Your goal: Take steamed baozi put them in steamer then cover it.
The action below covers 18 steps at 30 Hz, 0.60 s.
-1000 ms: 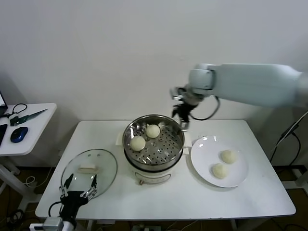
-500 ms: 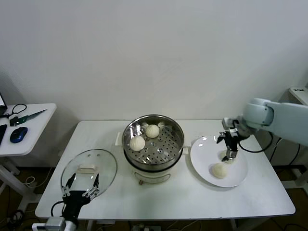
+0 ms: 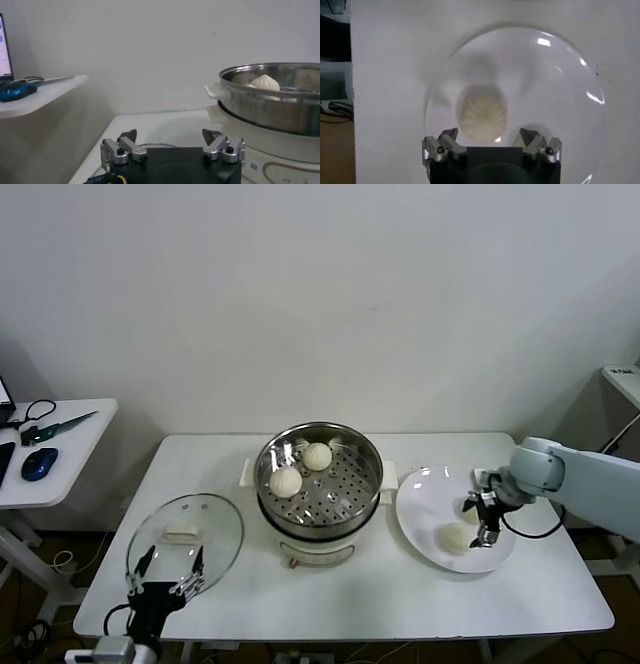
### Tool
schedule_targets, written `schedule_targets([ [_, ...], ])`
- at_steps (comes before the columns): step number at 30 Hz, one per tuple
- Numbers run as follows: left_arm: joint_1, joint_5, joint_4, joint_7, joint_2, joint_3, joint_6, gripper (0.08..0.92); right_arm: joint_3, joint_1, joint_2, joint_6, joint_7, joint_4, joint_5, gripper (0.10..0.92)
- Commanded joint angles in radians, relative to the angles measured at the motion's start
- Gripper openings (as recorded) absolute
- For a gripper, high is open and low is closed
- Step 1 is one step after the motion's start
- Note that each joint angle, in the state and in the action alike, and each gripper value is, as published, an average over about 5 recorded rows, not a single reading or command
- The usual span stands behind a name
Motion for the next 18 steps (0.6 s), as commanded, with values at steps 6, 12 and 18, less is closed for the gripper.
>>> schedule_targets([
  [6,0.004,0.0,0.002,0.0,0.002,-0.003,-0.001,0.823,0.112,-0.135,0.053,-0.002,0.007,-0.067,-0.024,0.823],
  [12,0.005,0.002,0.0,0.0,0.003,-0.005,0.0,0.823,0.084,-0.109,0.058,-0.007,-0.002,-0.056,-0.017,0.807],
  [18,0.003,0.005,-0.003,0.001,0.003,0.002,0.002,0.823,0.054,-0.073,0.053,-0.007,-0.01,-0.051,-0.024,0.709],
])
